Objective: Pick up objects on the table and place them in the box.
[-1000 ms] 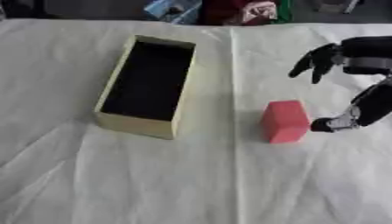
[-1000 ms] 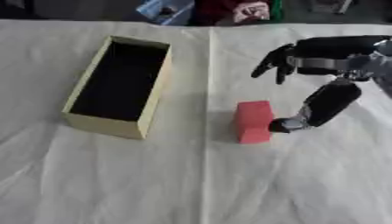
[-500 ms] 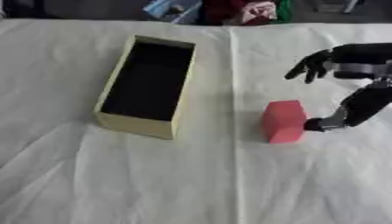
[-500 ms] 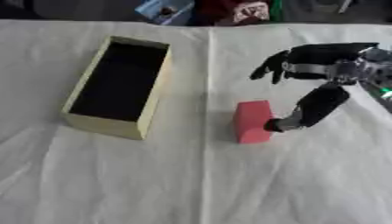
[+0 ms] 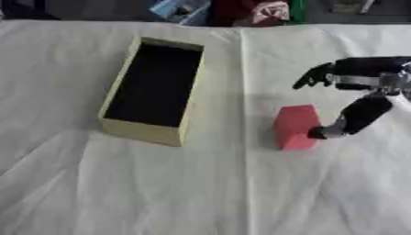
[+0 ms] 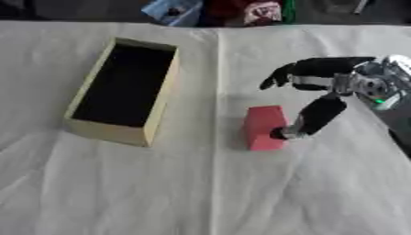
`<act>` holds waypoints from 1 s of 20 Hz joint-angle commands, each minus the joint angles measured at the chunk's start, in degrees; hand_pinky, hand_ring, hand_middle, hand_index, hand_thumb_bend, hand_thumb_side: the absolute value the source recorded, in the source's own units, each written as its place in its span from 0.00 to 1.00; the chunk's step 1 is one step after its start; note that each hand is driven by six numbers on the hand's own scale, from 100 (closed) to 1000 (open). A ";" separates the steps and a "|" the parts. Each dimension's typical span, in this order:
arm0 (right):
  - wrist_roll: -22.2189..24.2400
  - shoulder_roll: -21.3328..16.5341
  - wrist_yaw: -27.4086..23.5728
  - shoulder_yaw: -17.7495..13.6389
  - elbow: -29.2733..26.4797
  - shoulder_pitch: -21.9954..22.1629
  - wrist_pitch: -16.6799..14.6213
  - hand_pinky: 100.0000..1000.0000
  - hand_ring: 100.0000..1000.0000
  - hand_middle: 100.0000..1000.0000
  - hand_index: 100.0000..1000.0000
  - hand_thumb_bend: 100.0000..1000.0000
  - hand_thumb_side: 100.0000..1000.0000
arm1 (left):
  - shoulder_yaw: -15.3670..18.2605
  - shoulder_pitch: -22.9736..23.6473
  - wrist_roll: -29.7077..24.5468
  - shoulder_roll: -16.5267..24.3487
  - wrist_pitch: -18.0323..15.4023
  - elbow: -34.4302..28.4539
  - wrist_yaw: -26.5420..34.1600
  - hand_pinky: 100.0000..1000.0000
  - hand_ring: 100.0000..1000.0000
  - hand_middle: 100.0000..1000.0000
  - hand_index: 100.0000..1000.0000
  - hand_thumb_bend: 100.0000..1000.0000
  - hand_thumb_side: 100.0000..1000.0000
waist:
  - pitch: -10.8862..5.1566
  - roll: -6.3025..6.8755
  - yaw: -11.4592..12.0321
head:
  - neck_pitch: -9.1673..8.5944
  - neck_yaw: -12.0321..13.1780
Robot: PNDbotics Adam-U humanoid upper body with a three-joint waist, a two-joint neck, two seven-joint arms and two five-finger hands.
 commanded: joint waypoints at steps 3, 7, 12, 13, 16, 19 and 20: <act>-0.28 0.48 1.81 -0.09 2.21 -1.24 -0.32 0.80 0.89 0.89 0.93 0.41 0.45 | -0.01 -0.39 -0.33 0.53 -0.04 -1.15 0.25 0.51 0.50 0.46 0.61 0.10 0.00 | -0.80 0.42 0.11 | -0.39 -0.24; -0.54 1.74 3.52 0.47 4.76 -1.49 -0.48 0.80 0.89 0.89 0.93 0.42 0.44 | -0.06 -0.38 -0.43 0.43 -0.03 -1.15 0.27 0.51 0.50 0.46 0.61 0.09 0.00 | -0.73 0.47 0.22 | -0.44 -0.37; -0.14 2.95 4.60 1.10 7.04 -1.51 -1.25 0.80 0.89 0.87 0.93 0.45 0.39 | -0.10 -0.42 -0.54 0.37 -0.05 -1.15 0.31 0.51 0.50 0.46 0.61 0.09 0.00 | -0.68 0.50 0.40 | -0.48 -0.59; 0.10 3.13 4.70 1.23 7.35 -1.48 -1.47 0.80 0.89 0.86 0.93 0.46 0.35 | -0.10 -0.41 -0.57 0.35 -0.04 -1.15 0.32 0.51 0.50 0.46 0.61 0.09 0.00 | -0.67 0.50 0.42 | -0.47 -0.60; 1.13 3.65 4.41 1.37 8.06 -1.27 -2.05 0.80 0.88 0.80 0.93 0.45 0.25 | -0.12 -0.43 -0.66 0.32 -0.02 -1.15 0.36 0.51 0.50 0.46 0.61 0.09 0.00 | -0.63 0.51 0.46 | -0.50 -0.58; 1.81 3.87 3.60 1.23 8.01 -1.15 -2.05 0.80 0.88 0.79 0.92 0.43 0.27 | -0.12 -0.45 -0.77 0.31 0.00 -1.15 0.38 0.51 0.50 0.46 0.61 0.09 0.00 | -0.61 0.52 0.50 | -0.50 -0.57; 1.90 3.89 3.39 1.23 7.89 -1.13 -1.98 0.80 0.87 0.78 0.92 0.40 0.28 | -0.12 -0.48 -0.79 0.30 0.01 -1.15 0.40 0.51 0.50 0.46 0.61 0.09 0.00 | -0.60 0.53 0.50 | -0.53 -0.56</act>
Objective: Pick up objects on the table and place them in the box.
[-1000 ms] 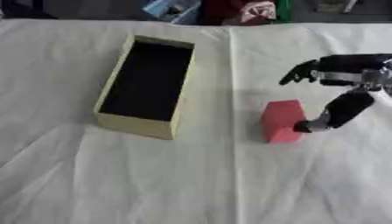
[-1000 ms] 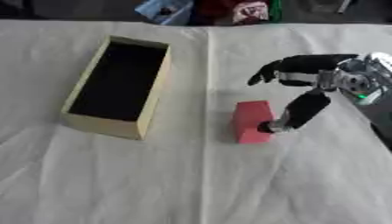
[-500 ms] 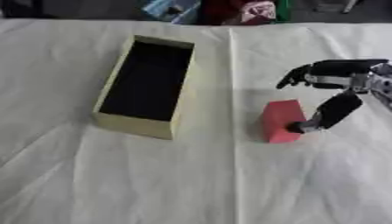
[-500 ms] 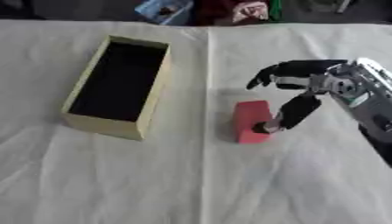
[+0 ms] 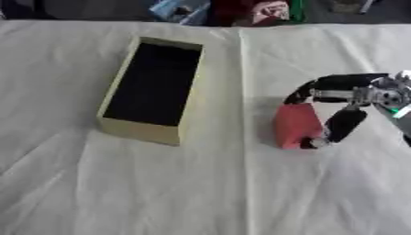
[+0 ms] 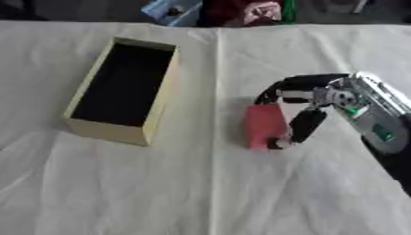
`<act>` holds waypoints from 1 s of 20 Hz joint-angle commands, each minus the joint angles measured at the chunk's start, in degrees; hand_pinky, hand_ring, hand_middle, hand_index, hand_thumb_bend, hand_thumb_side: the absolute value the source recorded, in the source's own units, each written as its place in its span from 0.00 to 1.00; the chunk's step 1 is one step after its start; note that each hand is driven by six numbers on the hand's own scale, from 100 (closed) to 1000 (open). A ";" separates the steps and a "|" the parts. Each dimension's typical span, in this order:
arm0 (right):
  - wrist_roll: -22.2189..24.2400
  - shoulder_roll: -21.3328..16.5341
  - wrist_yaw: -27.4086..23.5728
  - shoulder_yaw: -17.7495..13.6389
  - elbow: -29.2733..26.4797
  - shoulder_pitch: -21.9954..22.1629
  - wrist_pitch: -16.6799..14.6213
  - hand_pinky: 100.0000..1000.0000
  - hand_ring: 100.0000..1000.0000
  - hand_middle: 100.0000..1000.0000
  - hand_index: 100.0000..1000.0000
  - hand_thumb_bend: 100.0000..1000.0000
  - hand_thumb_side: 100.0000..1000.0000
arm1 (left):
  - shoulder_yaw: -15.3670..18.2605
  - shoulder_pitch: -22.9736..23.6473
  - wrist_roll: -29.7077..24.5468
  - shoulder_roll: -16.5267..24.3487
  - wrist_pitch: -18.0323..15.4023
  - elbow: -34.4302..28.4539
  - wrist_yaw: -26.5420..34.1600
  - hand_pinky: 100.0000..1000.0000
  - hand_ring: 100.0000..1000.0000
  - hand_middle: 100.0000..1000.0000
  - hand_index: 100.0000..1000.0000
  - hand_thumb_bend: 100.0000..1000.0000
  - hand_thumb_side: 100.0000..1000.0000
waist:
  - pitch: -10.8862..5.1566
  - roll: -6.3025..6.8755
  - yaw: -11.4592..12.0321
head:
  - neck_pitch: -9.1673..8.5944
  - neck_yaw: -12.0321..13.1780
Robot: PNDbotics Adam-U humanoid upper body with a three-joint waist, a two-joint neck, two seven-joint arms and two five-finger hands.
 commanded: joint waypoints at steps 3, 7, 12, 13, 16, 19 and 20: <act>0.26 -1.01 -0.46 -0.46 -0.64 -0.64 0.40 0.80 0.87 0.78 0.91 0.36 0.30 | -0.12 -0.54 -0.30 0.74 -0.05 -1.15 0.11 0.52 0.50 0.46 0.61 0.09 0.00 | -0.64 0.52 0.02 | -0.57 -0.08; 0.17 -1.29 -1.17 -0.54 -1.12 -0.58 0.85 0.79 0.86 0.76 0.90 0.32 0.33 | -0.15 -0.61 -0.31 0.74 -0.04 -1.15 0.14 0.52 0.50 0.46 0.61 0.09 0.00 | -0.63 0.46 -0.03 | -0.63 -0.05; -2.17 -1.23 -1.32 -0.81 -1.41 -0.54 2.29 0.77 0.83 0.69 0.80 0.15 0.18 | -0.18 -0.66 -0.31 0.73 -0.04 -1.15 0.19 0.52 0.50 0.46 0.61 0.09 0.00 | -0.64 0.43 -0.07 | -0.69 0.01; -3.17 -1.19 -1.22 -0.89 -1.42 -0.52 2.89 0.77 0.81 0.67 0.77 0.08 0.09 | -0.19 -0.65 -0.31 0.73 -0.03 -1.15 0.20 0.52 0.50 0.46 0.61 0.09 0.00 | -0.65 0.43 -0.08 | -0.69 0.02; -5.71 -1.29 -1.21 -0.88 -1.71 -0.45 4.28 0.76 0.79 0.62 0.73 0.00 0.00 | -0.20 -0.64 -0.34 0.75 -0.04 -1.15 0.22 0.52 0.50 0.46 0.61 0.09 0.00 | -0.67 0.41 -0.08 | -0.69 0.06; -6.42 -1.73 -1.75 -1.11 -2.87 -0.55 4.75 0.76 0.78 0.60 0.71 0.00 0.00 | -0.22 -0.62 -0.37 0.75 -0.03 -1.15 0.24 0.52 0.50 0.46 0.61 0.09 0.00 | -0.70 0.35 -0.14 | -0.64 0.12; -6.63 -1.96 -1.99 -1.34 -3.42 -0.63 4.93 0.76 0.78 0.59 0.71 0.00 0.00 | -0.21 -0.61 -0.38 0.76 -0.02 -1.15 0.24 0.52 0.50 0.46 0.61 0.09 0.00 | -0.71 0.34 -0.17 | -0.63 0.15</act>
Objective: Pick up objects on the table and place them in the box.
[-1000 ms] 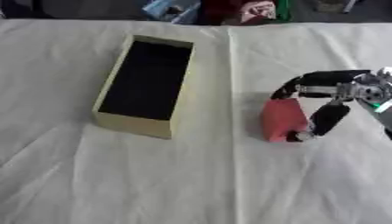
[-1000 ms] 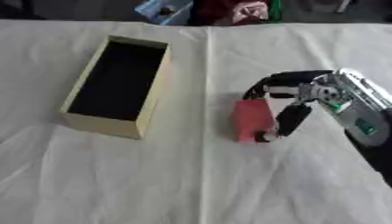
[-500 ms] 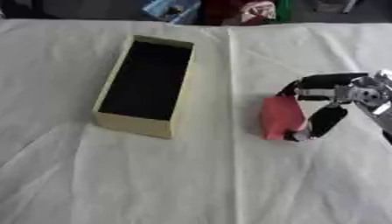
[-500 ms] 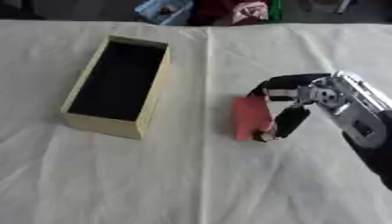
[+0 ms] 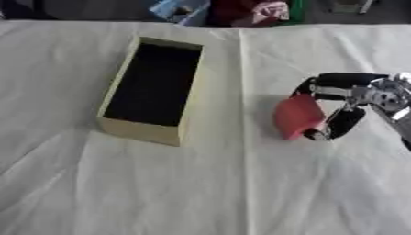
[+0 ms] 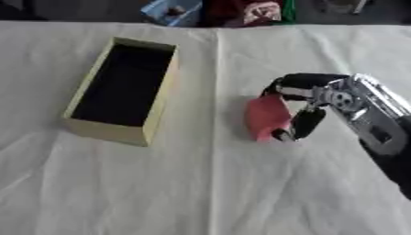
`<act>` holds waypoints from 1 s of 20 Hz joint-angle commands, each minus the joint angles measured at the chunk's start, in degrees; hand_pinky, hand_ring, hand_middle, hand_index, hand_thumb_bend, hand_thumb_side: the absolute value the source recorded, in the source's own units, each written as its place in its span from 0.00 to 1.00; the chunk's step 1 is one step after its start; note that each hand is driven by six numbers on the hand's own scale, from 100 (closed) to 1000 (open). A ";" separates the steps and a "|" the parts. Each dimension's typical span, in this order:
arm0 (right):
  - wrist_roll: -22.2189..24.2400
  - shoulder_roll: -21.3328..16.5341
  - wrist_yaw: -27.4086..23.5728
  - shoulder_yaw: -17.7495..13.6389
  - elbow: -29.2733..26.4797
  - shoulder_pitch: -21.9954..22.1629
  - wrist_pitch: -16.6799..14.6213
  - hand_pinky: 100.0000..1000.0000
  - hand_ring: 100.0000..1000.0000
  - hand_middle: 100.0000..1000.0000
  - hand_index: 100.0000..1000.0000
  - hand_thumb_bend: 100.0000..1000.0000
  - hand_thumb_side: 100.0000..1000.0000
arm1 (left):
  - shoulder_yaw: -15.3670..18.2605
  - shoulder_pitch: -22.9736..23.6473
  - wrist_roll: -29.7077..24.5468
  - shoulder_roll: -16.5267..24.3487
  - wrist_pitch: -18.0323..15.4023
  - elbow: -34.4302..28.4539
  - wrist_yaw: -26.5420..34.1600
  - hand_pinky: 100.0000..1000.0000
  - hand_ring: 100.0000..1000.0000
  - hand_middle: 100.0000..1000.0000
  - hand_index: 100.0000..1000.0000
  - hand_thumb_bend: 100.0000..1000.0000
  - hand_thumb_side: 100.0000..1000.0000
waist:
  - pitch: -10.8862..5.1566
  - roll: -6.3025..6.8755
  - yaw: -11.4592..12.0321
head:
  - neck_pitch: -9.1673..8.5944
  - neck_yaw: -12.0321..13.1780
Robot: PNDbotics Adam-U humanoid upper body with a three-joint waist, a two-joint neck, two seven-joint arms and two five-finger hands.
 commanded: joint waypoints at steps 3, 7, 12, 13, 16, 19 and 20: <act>-2.00 -2.87 -1.48 -2.26 -3.99 -1.10 1.21 0.75 0.77 0.58 0.69 0.00 0.00 | 0.11 -0.61 -0.23 0.86 -0.13 -1.15 0.03 0.52 0.50 0.47 0.61 0.09 0.00 | -0.80 0.31 -0.12 | -0.55 0.18; -3.28 -3.84 -2.30 -3.68 -6.54 -2.45 1.99 0.76 0.76 0.57 0.68 0.00 0.00 | 0.13 -0.57 -0.19 0.97 -0.15 -1.15 0.01 0.52 0.50 0.47 0.61 0.09 0.00 | -0.98 0.26 -0.14 | -0.51 0.16; -4.43 -2.69 -2.38 -4.69 -7.83 -8.12 2.28 0.76 0.75 0.58 0.67 0.00 0.00 | 0.03 -0.55 -0.23 1.08 -0.16 -1.15 0.03 0.52 0.50 0.47 0.61 0.09 0.00 | -1.22 0.25 -0.06 | -0.48 -0.16; -4.46 -1.93 -2.23 -4.51 -7.33 -9.81 2.31 0.76 0.75 0.58 0.67 0.00 0.00 | 0.00 -0.53 -0.26 1.08 -0.14 -1.15 0.05 0.52 0.50 0.47 0.61 0.09 0.00 | -1.26 0.25 0.00 | -0.46 -0.25; -3.87 1.37 -1.66 -3.71 -4.20 -14.96 2.11 0.76 0.74 0.58 0.67 0.00 0.00 | -0.09 -0.52 -0.37 1.10 -0.11 -1.15 0.12 0.52 0.50 0.47 0.61 0.08 0.00 | -1.40 0.25 0.20 | -0.28 -0.58; -3.26 6.09 -0.85 -3.54 0.55 -20.33 1.87 0.76 0.73 0.57 0.67 0.00 0.00 | -0.25 -0.52 -0.50 1.04 -0.13 -1.15 0.27 0.52 0.50 0.47 0.61 0.09 0.00 | -1.56 0.32 0.51 | -0.08 -1.11; -3.11 7.66 -0.40 -3.61 2.26 -21.95 1.69 0.77 0.73 0.57 0.67 0.00 0.00 | -0.30 -0.54 -0.54 1.02 -0.14 -1.15 0.32 0.52 0.50 0.47 0.61 0.09 0.00 | -1.59 0.35 0.60 | -0.04 -1.30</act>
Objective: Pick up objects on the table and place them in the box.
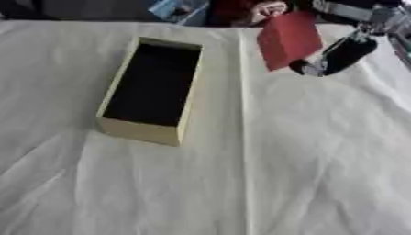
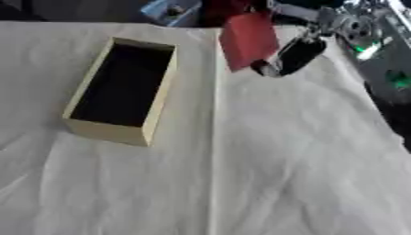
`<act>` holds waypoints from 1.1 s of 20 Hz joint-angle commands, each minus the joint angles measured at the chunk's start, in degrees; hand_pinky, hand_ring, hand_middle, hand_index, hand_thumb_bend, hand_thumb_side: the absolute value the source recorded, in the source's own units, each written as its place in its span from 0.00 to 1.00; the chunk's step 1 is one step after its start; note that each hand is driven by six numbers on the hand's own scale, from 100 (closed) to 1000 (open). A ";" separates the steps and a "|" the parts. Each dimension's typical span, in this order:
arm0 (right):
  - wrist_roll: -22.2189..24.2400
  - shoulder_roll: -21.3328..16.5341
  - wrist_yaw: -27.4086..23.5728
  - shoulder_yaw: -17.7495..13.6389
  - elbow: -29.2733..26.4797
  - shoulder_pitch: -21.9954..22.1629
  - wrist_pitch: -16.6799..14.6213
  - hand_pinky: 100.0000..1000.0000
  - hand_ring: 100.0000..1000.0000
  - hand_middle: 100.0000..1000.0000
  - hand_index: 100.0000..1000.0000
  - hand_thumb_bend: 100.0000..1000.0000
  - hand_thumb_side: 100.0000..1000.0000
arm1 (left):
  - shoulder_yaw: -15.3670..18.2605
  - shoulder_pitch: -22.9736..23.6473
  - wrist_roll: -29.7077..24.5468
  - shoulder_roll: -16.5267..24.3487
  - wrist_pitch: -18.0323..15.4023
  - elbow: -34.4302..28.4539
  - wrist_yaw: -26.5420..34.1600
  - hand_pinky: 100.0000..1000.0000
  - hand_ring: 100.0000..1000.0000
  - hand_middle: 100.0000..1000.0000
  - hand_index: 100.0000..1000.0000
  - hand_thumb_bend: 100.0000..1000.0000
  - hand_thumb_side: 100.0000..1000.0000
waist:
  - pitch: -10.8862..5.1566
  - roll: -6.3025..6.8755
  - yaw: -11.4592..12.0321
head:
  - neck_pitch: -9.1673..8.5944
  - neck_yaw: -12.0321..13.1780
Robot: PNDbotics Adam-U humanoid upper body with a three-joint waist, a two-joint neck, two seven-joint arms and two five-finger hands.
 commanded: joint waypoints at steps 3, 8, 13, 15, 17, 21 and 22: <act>0.32 7.68 3.25 -1.18 8.74 -7.89 -0.81 0.77 0.73 0.57 0.66 0.00 0.00 | -0.43 -0.64 -0.56 0.88 -0.09 -1.15 0.25 0.52 0.50 0.47 0.61 0.09 0.00 | -1.55 0.45 0.64 | 0.12 -1.95; -0.08 14.77 6.76 -2.24 18.02 -12.78 -2.42 0.77 0.72 0.57 0.66 0.00 0.00 | -0.79 -0.87 -1.01 0.62 -0.09 -1.15 0.67 0.52 0.50 0.47 0.61 0.08 0.00 | -1.42 0.43 1.42 | 0.03 -3.54; -1.45 21.42 10.99 -3.69 26.39 -15.73 -3.63 0.77 0.72 0.56 0.66 0.00 0.00 | -1.19 -1.33 -1.47 0.34 -0.11 -1.15 1.12 0.52 0.50 0.47 0.61 0.08 0.00 | -1.18 0.23 2.64 | -0.16 -4.90; -2.49 23.78 13.01 -4.60 29.25 -16.49 -3.80 0.77 0.72 0.56 0.66 0.00 0.00 | -1.36 -1.52 -1.66 0.23 -0.12 -1.15 1.28 0.52 0.50 0.47 0.61 0.09 0.00 | -1.07 0.06 3.25 | -0.19 -5.20; -3.48 25.81 14.59 -5.65 31.88 -16.92 -3.92 0.77 0.72 0.56 0.66 0.00 0.00 | -1.50 -1.71 -1.85 0.13 -0.13 -1.15 1.44 0.52 0.50 0.47 0.61 0.08 0.00 | -0.96 -0.12 3.84 | -0.22 -5.49; -5.23 28.43 18.82 -7.17 36.69 -17.16 -4.05 0.77 0.73 0.57 0.66 0.00 0.00 | -1.59 -1.89 -2.06 0.00 -0.13 -1.15 1.66 0.52 0.50 0.47 0.61 0.08 0.00 | -0.79 -0.47 4.81 | -0.26 -5.76; -5.60 28.83 19.85 -7.39 37.77 -17.11 -4.24 0.77 0.73 0.57 0.67 0.00 0.00 | -1.60 -1.91 -2.09 -0.02 -0.12 -1.15 1.70 0.52 0.50 0.47 0.61 0.08 0.00 | -0.76 -0.54 4.93 | -0.25 -5.77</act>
